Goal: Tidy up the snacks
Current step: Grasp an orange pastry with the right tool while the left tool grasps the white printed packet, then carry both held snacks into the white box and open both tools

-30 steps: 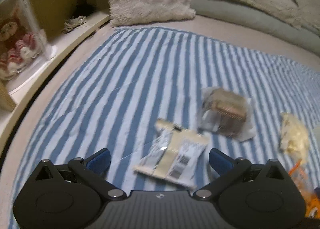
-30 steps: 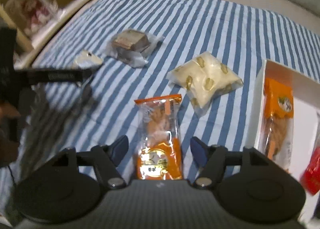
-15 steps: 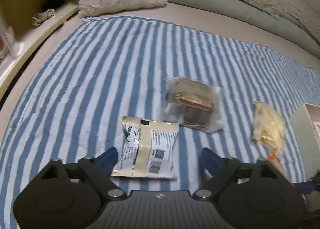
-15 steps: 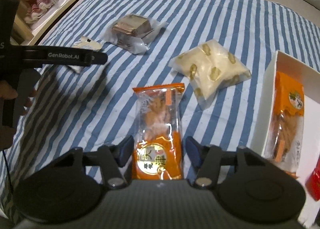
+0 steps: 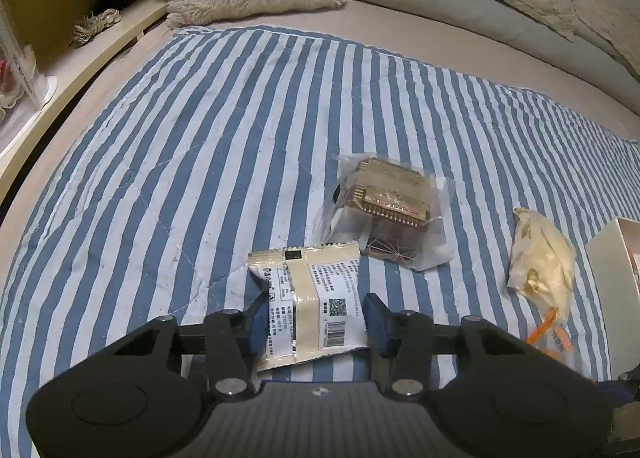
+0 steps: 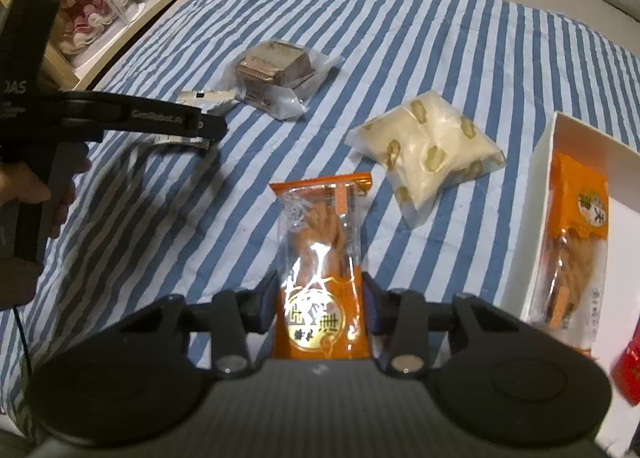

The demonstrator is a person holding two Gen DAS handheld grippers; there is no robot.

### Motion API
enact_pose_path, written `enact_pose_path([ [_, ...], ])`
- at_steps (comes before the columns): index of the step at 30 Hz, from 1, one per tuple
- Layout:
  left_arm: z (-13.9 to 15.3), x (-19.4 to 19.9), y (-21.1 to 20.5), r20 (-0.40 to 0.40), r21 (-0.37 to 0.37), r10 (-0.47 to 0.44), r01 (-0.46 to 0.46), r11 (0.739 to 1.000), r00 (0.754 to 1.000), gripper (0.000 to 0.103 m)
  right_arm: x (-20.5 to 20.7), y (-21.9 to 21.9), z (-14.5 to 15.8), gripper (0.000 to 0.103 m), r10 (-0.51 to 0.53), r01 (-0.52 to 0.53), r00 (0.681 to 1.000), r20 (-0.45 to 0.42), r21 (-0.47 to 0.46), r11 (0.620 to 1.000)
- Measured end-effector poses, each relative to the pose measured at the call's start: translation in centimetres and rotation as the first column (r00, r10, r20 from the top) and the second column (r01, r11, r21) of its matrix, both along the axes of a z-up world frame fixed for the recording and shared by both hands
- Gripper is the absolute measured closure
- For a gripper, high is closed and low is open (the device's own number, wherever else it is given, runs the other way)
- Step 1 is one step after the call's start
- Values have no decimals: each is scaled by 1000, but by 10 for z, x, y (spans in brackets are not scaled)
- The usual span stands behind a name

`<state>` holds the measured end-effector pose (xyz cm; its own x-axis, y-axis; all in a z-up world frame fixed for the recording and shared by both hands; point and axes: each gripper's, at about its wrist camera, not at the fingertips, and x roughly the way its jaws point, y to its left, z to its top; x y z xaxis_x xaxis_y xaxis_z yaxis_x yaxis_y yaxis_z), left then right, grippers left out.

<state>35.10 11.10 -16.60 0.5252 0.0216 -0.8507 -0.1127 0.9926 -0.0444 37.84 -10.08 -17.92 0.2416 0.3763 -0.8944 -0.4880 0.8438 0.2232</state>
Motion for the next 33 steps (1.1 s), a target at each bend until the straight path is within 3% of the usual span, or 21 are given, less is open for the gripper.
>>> enact_pose_path([
  [5,14,-9,-3,20,-7,-7,7,1000,1000,55,-4,-7,15,59,-20,19,999,27,21,1000],
  [15,69,-42,-31,154,-64,-43,54,996,987,55,-19,-41,65,59,-84,71,987,140,101,992],
  [24,97,-59,-71,237,-109,-99,127,986,966,55,-39,-94,104,59,-151,119,961,231,146,982],
  [33,111,-64,-114,295,-169,-154,210,963,943,55,-57,-160,121,59,-259,218,923,286,167,962],
])
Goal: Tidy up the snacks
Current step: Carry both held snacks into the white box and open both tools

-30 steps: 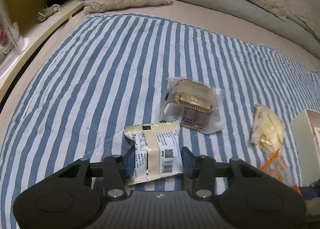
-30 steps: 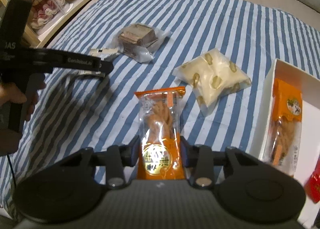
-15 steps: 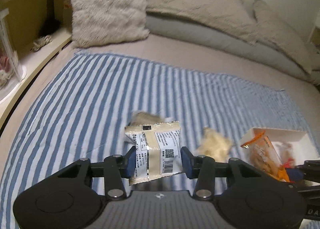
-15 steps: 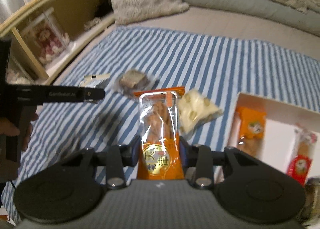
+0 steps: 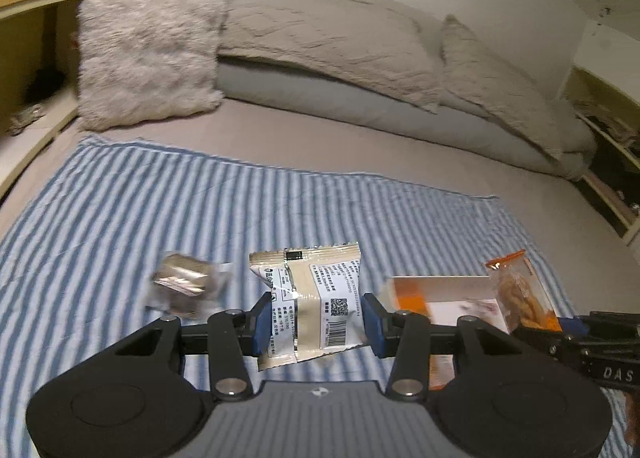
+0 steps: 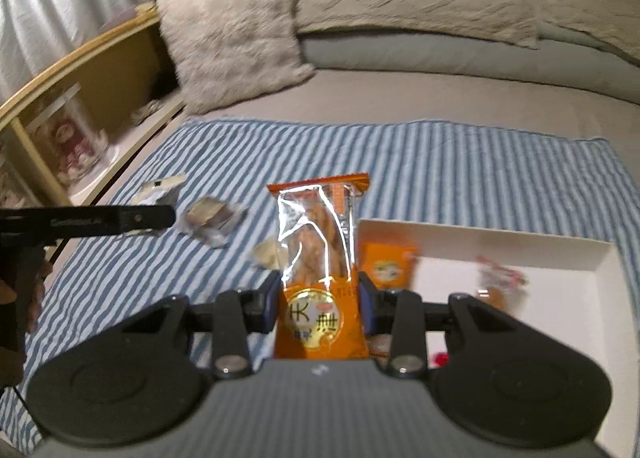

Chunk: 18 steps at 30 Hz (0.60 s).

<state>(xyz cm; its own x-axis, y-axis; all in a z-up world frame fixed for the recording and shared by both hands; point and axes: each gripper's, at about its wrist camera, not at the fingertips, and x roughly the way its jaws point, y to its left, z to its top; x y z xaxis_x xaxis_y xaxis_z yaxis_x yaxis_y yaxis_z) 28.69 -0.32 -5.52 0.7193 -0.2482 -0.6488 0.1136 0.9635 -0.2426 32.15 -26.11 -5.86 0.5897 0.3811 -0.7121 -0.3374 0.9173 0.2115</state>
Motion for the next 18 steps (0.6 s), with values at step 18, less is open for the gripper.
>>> enact_pose_path([
  [18,-9,1,-99,-7,-57,-208,208,977,978,55,-18,-132,-11,59,-279,280,960,19,-26,960],
])
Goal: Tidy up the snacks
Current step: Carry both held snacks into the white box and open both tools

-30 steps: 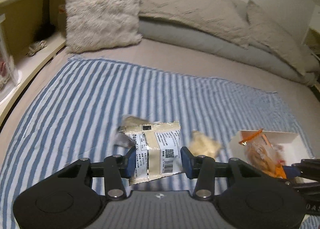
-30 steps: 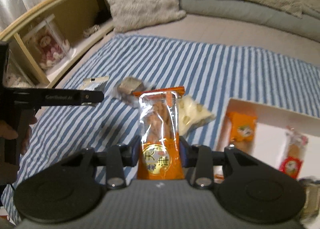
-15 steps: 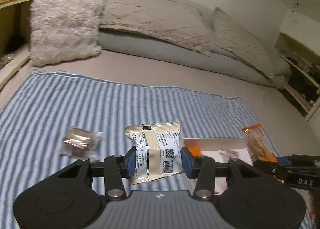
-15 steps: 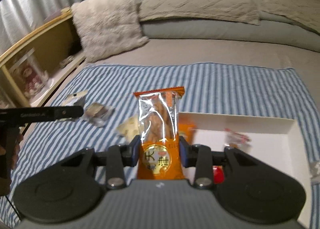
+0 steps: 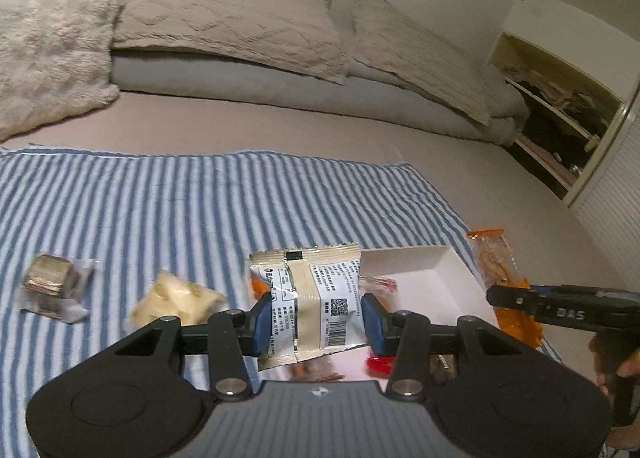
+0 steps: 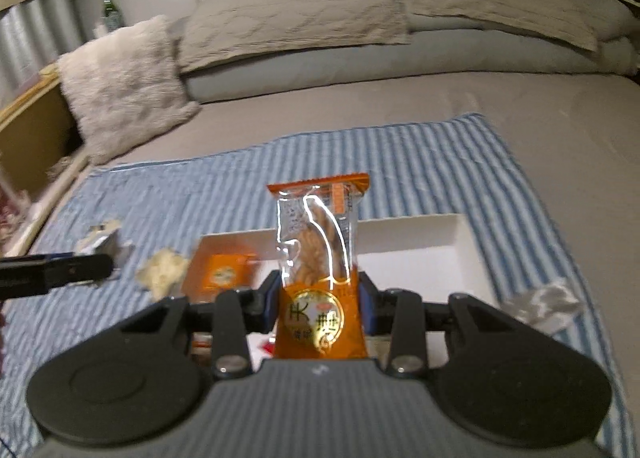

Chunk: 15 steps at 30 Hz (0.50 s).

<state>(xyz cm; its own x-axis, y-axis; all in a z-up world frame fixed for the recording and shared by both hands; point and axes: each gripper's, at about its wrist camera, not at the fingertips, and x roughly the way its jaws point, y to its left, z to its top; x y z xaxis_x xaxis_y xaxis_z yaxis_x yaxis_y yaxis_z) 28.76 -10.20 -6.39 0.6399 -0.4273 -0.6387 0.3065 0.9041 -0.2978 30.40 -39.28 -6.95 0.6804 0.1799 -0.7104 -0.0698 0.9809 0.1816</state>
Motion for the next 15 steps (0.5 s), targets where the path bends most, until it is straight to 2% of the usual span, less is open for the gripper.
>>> enact_pose_path([
  [9,-14,4,-33,-42,3,-73,74,997,996,55,8,-42,-44,59,-103,89,988,-117,-115,989],
  [15,-29,5,-50,-103,-8,-120,120,993,987,55,24,-47,-78,58,-104,65,962,-253,-158,985],
])
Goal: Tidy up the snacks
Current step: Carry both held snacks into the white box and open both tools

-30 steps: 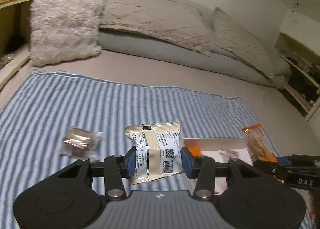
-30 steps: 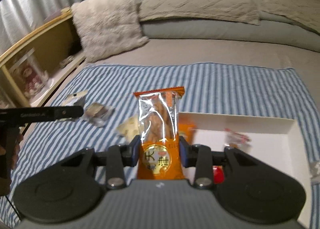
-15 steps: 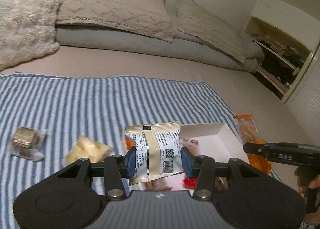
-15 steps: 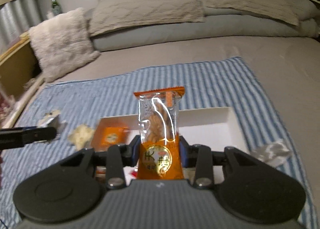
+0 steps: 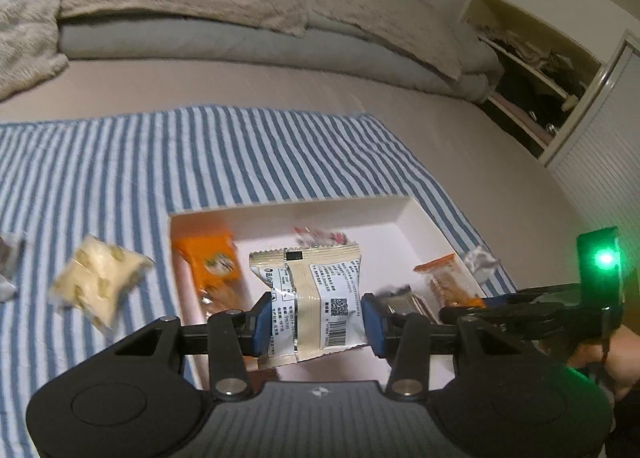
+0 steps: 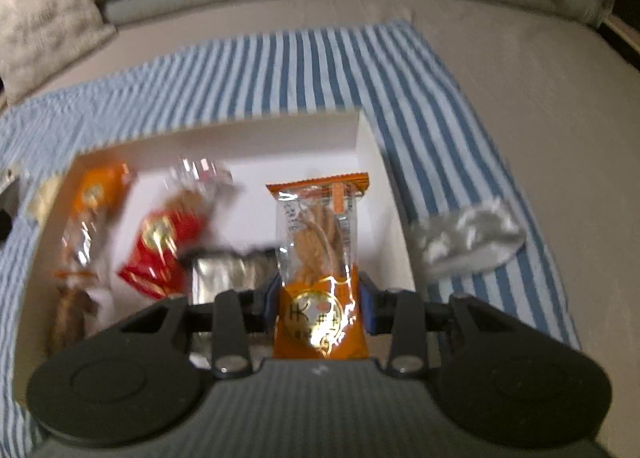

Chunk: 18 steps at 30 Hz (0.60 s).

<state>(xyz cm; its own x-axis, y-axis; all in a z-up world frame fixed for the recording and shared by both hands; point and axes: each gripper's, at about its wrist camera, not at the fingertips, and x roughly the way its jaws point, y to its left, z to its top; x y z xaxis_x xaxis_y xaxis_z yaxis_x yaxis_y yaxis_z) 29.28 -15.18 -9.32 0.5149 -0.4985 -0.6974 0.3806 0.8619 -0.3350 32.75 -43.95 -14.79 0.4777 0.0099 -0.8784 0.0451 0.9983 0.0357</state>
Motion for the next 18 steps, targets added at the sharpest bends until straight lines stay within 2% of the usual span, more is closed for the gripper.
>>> enact_pose_path([
  [5,-15,4,-15,-66,-26,-19,18,999,998,55,-6,1,-22,57,-3,2,996,-92,-18,1000],
  [10,-29,6,-30,-121,-42,-39,35,999,992,55,-11,2,-35,56,11,-14,990,-139,-24,1000],
  [15,-36,5,-41,-151,-49,-59,52,997,987,55,-9,13,-42,56,57,-53,989,-134,31,998],
  [18,-38,3,-48,-162,-47,-83,77,996,983,55,-6,21,-33,56,89,-83,989,-114,62,995],
])
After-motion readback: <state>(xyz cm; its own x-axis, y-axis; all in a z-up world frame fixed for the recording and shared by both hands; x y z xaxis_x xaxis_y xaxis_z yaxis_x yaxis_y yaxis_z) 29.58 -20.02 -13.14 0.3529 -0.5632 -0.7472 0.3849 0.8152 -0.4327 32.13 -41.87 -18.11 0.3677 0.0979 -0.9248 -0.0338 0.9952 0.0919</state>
